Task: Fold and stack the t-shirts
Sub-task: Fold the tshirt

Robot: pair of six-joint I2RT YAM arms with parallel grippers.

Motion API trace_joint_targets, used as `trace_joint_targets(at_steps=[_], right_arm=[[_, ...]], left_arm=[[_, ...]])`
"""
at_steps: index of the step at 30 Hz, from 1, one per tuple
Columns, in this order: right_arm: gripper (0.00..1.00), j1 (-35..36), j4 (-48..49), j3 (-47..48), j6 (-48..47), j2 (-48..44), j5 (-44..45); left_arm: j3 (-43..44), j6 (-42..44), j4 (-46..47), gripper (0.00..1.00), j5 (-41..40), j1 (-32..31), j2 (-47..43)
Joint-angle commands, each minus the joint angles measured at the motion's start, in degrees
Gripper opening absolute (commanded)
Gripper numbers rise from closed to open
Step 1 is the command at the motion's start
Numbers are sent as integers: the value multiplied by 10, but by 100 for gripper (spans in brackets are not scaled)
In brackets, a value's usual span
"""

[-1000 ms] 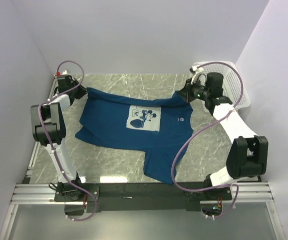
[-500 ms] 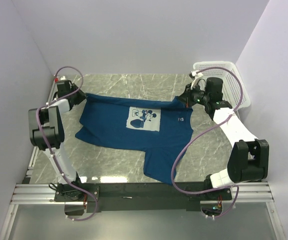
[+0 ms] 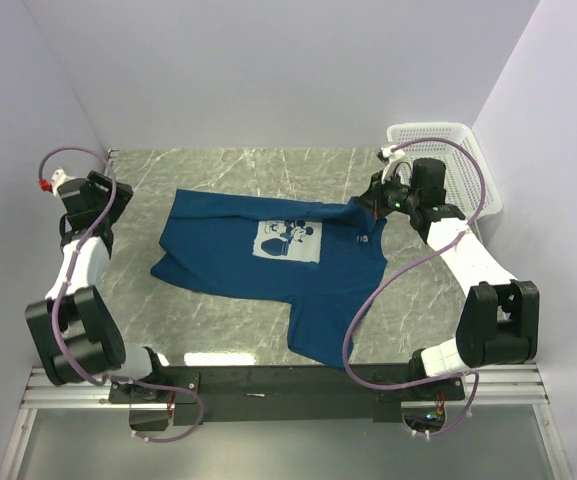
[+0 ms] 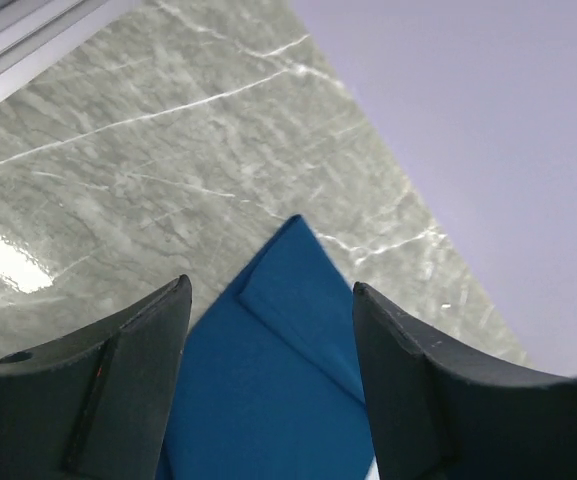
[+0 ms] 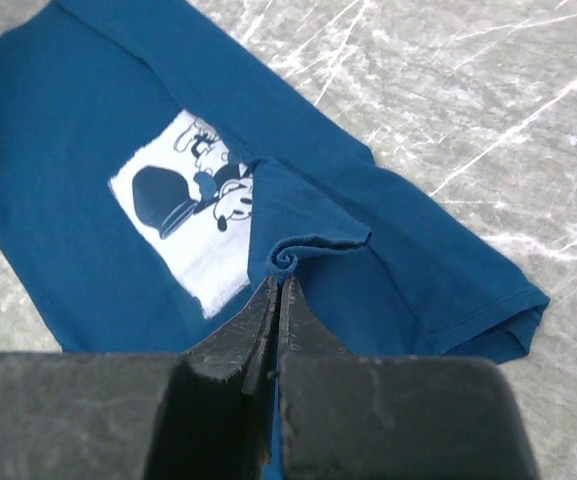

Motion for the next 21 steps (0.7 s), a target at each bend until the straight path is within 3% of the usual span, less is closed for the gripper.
trace_joint_targets(at_steps=[1, 21], right_arm=[[0, 2, -15, -3, -27, -27, -19], [0, 46, -125, -67, -142, -86, 0]], left_arm=[[-24, -13, -20, 71, 32, 5, -45], [-125, 8, -64, 71, 143, 9, -186]])
